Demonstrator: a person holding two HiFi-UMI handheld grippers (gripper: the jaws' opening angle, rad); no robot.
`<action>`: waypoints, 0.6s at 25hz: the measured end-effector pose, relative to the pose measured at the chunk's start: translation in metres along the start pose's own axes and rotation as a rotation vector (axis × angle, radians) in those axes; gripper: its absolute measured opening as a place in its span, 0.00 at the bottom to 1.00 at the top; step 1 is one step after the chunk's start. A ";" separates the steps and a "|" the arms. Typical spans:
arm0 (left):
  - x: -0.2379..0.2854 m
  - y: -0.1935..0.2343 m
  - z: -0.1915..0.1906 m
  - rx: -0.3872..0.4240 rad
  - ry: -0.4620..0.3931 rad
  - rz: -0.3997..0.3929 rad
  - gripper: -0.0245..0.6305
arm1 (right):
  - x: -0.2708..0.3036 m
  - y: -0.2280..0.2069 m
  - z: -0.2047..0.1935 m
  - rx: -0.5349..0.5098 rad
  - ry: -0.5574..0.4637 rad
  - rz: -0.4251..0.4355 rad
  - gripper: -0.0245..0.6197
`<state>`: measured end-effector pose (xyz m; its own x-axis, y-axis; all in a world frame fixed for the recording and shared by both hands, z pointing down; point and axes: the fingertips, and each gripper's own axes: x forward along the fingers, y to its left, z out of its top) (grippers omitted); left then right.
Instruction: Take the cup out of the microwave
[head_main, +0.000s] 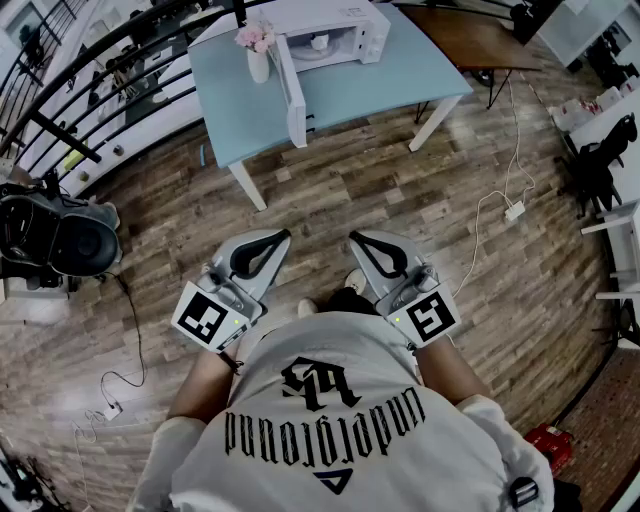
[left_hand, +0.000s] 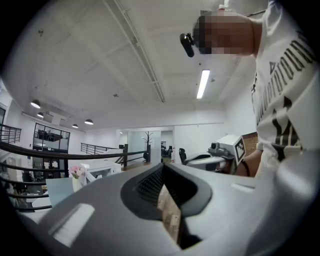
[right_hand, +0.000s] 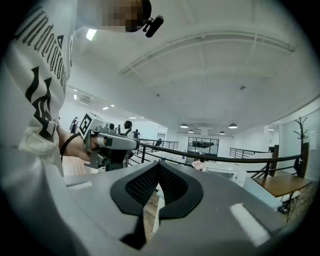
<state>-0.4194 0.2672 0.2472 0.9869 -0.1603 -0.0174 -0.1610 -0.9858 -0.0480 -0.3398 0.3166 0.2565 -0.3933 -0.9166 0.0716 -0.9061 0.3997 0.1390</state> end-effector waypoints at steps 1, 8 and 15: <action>0.002 0.001 -0.001 0.000 0.000 -0.001 0.11 | 0.001 -0.002 0.000 0.003 -0.003 -0.001 0.04; 0.016 0.006 -0.005 -0.005 0.008 -0.009 0.11 | 0.006 -0.012 -0.009 0.017 0.015 0.009 0.04; 0.049 0.013 -0.008 -0.003 0.017 -0.026 0.11 | 0.004 -0.044 -0.016 0.048 0.005 -0.016 0.04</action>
<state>-0.3733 0.2459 0.2539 0.9907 -0.1358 0.0011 -0.1356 -0.9897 -0.0454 -0.2988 0.2950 0.2669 -0.3779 -0.9228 0.0746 -0.9187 0.3838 0.0931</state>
